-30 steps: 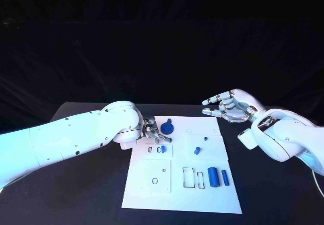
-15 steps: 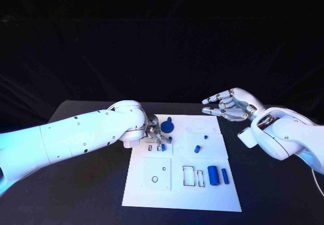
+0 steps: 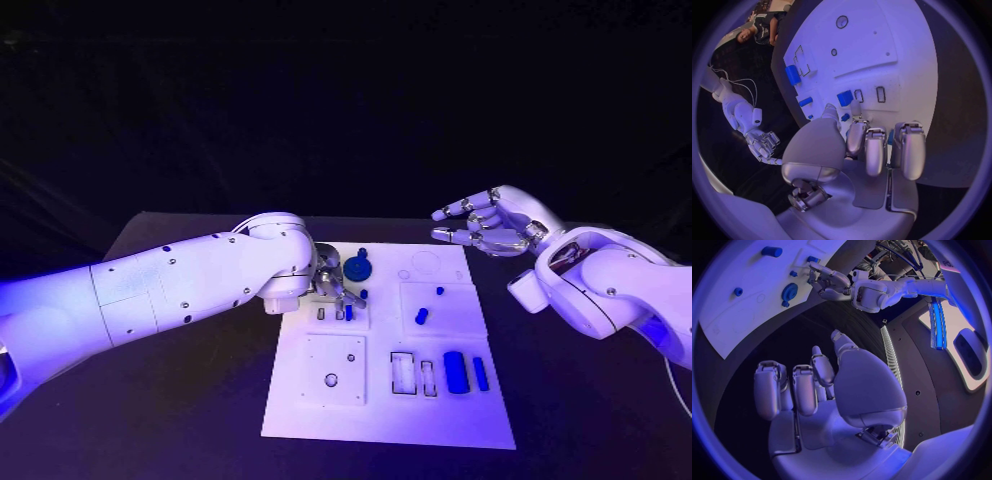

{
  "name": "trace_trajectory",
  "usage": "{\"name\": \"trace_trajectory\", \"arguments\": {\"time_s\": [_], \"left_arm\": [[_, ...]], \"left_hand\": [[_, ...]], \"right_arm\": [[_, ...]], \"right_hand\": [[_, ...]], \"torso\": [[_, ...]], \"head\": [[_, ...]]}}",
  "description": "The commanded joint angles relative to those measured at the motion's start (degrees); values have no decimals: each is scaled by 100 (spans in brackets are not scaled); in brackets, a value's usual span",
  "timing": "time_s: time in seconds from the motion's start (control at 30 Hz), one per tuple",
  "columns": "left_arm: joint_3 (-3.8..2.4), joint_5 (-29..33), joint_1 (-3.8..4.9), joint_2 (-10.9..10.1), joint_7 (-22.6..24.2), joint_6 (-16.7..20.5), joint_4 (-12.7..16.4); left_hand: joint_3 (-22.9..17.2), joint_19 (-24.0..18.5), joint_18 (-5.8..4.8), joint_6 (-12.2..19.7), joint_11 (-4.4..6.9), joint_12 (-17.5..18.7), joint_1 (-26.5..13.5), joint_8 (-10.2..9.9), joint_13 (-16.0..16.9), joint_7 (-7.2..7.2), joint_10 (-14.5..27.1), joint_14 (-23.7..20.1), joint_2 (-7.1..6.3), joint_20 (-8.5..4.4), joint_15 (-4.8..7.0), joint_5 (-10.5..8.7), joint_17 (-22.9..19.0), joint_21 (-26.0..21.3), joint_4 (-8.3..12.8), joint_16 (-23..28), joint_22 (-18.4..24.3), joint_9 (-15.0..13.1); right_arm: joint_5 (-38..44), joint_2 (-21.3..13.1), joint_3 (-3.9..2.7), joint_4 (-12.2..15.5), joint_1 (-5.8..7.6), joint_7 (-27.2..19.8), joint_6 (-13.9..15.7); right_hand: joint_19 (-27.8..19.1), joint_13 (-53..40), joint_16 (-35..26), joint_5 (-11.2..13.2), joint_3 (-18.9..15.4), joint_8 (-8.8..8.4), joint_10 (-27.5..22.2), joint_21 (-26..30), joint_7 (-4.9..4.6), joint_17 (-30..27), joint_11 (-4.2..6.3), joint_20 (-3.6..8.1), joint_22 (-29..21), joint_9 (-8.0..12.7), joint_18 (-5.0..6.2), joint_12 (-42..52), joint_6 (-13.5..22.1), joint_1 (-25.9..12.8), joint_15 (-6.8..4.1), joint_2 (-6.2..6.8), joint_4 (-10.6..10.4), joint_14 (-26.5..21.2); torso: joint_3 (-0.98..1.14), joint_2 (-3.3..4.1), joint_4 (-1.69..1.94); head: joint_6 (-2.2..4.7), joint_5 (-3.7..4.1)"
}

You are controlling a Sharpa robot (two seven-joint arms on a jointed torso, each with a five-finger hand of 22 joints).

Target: Assemble the parts on the task board

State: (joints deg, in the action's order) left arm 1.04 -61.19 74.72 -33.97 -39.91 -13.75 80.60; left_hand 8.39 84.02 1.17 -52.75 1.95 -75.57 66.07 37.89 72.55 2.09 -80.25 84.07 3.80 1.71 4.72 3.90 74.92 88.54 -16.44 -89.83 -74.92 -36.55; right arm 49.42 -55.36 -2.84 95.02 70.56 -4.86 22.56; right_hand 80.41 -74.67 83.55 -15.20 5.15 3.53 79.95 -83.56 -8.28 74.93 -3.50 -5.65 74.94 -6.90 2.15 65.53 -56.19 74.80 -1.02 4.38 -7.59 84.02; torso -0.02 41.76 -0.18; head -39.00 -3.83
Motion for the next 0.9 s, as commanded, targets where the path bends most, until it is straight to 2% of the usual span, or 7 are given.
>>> {"name": "trace_trajectory", "arguments": {"time_s": [0.03, 0.3, 0.7, 0.9], "left_arm": [[0, -8, -2, 27, -380, -194, -10], [2, 1, -14, 62, -385, -284, -2], [3, 28, -26, 98, -387, -320, -34], [4, 43, -26, 103, -388, -338, -39]], "left_hand": [[40, 502, -67, 39, -14, 4, 72, 31, 2, -1, 23, 593, 32, -43, 36, 45, 1508, 28, -1, -17, -1275, -20], [34, 510, -71, 62, -12, -17, 202, 50, 30, -3, 9, 593, 68, -45, 38, 111, 1508, 37, 11, -17, -1294, -83], [9, 512, -72, 77, -10, -18, 301, 58, 33, -5, 9, 593, 96, -46, 39, 161, 1508, 38, 21, -17, -1298, -128], [-74, 513, -72, 97, -7, -17, 498, 61, 38, -8, 9, 593, 138, -49, 42, 162, 1508, 39, 61, -17, -1302, -186]], "right_arm": [[65, 11, 0, -2, -3, 15, -56], [66, 19, 1, -7, -6, 19, -66], [68, 28, 2, -14, -9, 23, -70], [69, 31, 3, -16, -11, 23, -77]], "right_hand": [[-43, 4, -35, -36, -24, 37, -19, 34, -5, 291, 22, -4, 268, -6, 98, -18, -9, 17, 24, -8, 1, 326], [-43, 4, -35, -36, -24, 37, -19, 34, -5, 291, 22, -4, 268, -6, 98, -18, -9, 17, 24, -8, 1, 326], [-45, 6, -39, -52, -28, 38, -18, 38, -3, 286, 23, -3, 263, -7, 99, -19, -12, 19, 23, -14, 1, 326], [-45, 6, -39, -52, -28, 38, -18, 38, -3, 286, 23, -3, 263, -7, 99, -19, -12, 19, 23, -14, 1, 326]], "torso": [[1, 1, -1], [-2, 5, -4], [7, -1, -3], [6, 0, -2]], "head": [[-6, -3], [-13, 5], [-33, 3], [-43, 2]]}}
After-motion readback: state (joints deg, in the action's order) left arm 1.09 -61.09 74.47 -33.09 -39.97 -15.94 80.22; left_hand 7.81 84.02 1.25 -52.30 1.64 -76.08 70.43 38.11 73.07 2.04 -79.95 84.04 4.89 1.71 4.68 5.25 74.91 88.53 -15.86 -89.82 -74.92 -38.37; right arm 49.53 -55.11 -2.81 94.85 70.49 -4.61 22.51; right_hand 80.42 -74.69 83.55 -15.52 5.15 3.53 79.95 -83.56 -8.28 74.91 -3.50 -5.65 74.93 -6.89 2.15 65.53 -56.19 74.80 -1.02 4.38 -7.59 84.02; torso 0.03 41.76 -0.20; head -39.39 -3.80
